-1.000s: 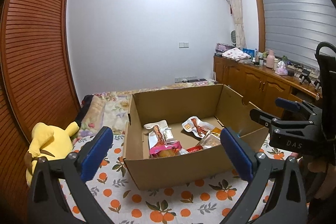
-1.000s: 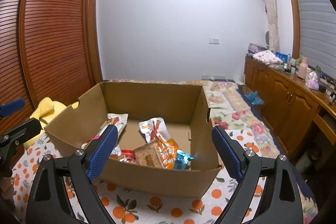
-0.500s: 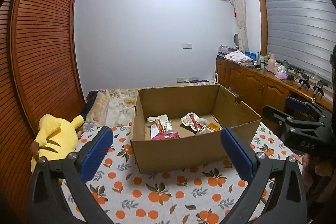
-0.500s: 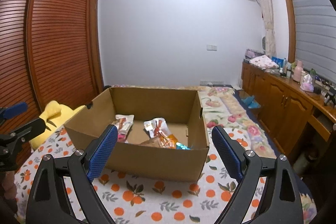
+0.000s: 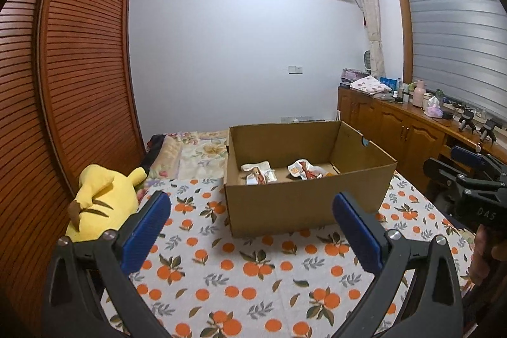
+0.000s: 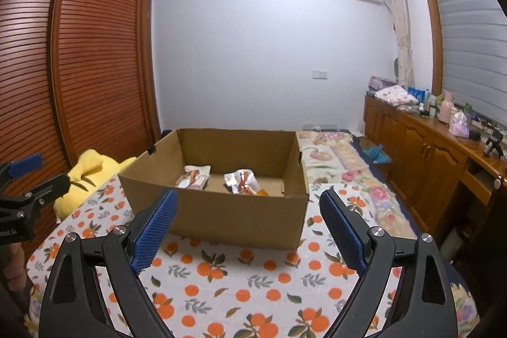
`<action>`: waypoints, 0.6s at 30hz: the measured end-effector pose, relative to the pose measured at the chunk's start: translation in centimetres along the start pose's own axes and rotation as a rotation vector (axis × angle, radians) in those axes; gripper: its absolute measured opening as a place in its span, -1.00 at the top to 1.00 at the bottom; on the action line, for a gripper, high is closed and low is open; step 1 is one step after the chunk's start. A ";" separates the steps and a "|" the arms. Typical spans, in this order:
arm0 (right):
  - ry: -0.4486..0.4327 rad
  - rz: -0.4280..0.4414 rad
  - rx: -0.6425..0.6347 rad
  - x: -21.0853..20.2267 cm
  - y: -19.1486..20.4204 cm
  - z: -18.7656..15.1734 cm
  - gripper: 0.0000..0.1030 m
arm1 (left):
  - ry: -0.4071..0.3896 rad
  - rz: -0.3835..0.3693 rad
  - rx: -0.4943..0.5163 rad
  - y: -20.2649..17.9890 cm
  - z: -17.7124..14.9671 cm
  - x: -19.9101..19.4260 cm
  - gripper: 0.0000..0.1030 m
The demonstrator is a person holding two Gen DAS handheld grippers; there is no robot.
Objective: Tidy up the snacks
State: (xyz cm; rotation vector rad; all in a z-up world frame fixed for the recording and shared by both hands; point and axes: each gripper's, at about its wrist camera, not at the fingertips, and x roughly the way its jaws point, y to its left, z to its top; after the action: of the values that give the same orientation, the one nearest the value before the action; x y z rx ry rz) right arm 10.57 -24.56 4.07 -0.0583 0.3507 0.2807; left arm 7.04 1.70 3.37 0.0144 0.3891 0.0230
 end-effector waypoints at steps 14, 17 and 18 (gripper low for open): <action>0.019 -0.005 0.006 -1.1 0.1 -1.9 -0.80 | 0.047 -0.018 -0.021 0.1 -2.8 0.0 -1.00; 0.020 0.001 0.009 -1.2 0.1 -2.1 -0.80 | 0.050 -0.021 -0.026 0.3 -2.9 0.1 -1.00; 0.019 0.000 0.008 -1.2 0.1 -2.1 -0.80 | 0.051 -0.021 -0.025 0.3 -3.0 0.2 -1.00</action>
State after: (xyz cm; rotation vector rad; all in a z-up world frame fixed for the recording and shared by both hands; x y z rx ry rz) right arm 8.79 -24.98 2.48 -0.0534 0.3706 0.2784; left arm 6.06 1.99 0.55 -0.0145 0.4399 0.0079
